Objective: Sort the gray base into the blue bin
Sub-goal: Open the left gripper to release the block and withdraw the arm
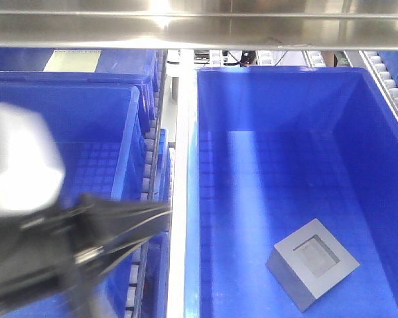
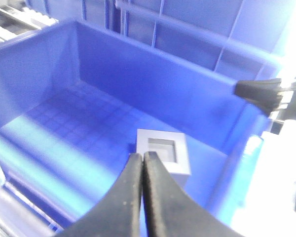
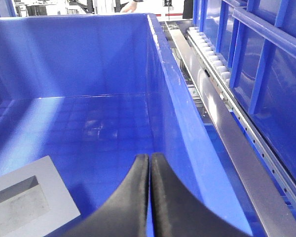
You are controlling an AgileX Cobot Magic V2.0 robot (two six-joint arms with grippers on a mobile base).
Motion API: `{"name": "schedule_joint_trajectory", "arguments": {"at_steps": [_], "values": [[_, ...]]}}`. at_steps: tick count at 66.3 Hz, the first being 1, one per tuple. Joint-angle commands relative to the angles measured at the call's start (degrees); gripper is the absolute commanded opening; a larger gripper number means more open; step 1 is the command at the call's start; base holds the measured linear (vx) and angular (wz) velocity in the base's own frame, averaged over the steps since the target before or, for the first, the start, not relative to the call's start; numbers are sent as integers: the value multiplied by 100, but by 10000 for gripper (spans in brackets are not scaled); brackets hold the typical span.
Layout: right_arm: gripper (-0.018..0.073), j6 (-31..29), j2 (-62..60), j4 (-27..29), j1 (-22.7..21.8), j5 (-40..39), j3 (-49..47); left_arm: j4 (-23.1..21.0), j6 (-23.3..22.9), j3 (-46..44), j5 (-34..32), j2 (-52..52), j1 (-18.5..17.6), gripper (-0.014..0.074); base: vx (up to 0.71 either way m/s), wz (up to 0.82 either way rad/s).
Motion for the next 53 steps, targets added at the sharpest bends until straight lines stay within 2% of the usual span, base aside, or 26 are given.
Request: {"name": "schedule_joint_trajectory", "arguments": {"at_steps": [1,22,34,53], "values": [[-5,-44,-10,-38,2,-255,27,-50,-98,107,-371,-555,-20,-8,0,0],[-5,-44,-10,-38,2,-255,27,-39,-98,714,441,-2530,-20,-8,0,0],[-5,-44,-10,-38,2,-255,27,-39,-200,963,593,-3491,-20,-8,0,0],[-5,-44,-10,-38,2,-255,27,-39,-254,1083,520,-3961,-20,-7,0,0]]}}
